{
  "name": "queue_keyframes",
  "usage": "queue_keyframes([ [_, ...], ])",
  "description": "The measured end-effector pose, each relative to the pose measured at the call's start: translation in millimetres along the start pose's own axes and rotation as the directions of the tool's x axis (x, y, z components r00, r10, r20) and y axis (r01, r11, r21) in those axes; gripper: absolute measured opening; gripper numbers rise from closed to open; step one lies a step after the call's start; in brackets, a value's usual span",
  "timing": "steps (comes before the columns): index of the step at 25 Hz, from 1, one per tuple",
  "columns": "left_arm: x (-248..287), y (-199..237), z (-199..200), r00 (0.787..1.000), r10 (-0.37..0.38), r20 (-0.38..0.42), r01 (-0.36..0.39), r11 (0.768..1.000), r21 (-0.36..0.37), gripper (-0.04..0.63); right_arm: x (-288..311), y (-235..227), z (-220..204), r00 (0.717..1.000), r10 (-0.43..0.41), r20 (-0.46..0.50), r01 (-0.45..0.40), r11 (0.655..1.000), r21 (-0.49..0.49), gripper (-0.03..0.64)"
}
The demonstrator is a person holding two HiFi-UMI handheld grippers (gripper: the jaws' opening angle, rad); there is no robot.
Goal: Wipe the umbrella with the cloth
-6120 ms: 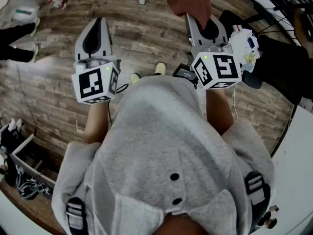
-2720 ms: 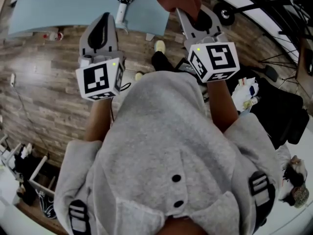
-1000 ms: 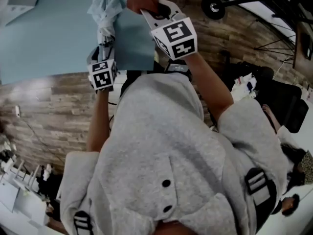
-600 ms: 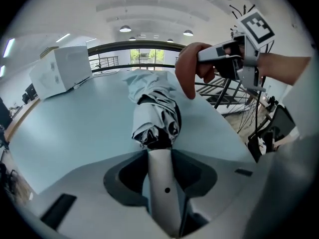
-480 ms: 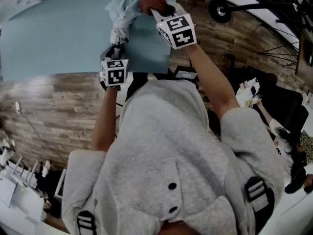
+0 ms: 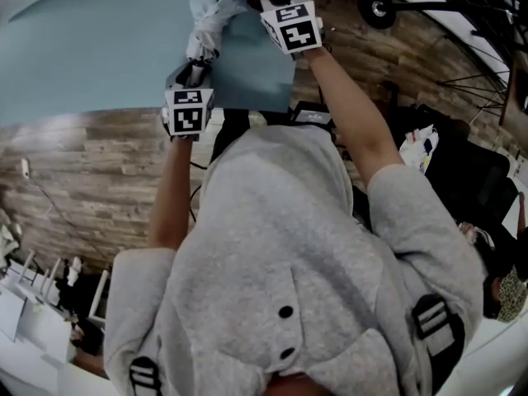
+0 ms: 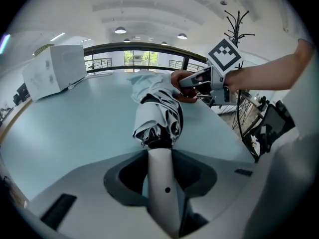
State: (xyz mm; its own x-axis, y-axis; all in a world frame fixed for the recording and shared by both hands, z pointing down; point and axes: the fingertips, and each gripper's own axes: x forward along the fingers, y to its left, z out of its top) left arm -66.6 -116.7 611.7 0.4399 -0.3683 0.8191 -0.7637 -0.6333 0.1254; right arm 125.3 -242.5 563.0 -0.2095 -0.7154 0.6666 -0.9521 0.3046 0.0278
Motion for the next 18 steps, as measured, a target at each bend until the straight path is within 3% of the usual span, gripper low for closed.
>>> queue_keyframes([
  [12, 1.9, -2.0, 0.0, 1.0, -0.017, -0.004, 0.017, 1.0, 0.003, 0.156, 12.2, 39.6, -22.4, 0.995, 0.09, -0.043, -0.091, 0.996, -0.023, 0.075],
  [18, 0.9, -5.1, -1.0, 1.0, -0.015, 0.001, 0.015, 1.0, -0.002, 0.155, 11.9, 23.1, -24.8, 0.999, 0.038, -0.027, -0.037, 0.999, 0.021, 0.075],
])
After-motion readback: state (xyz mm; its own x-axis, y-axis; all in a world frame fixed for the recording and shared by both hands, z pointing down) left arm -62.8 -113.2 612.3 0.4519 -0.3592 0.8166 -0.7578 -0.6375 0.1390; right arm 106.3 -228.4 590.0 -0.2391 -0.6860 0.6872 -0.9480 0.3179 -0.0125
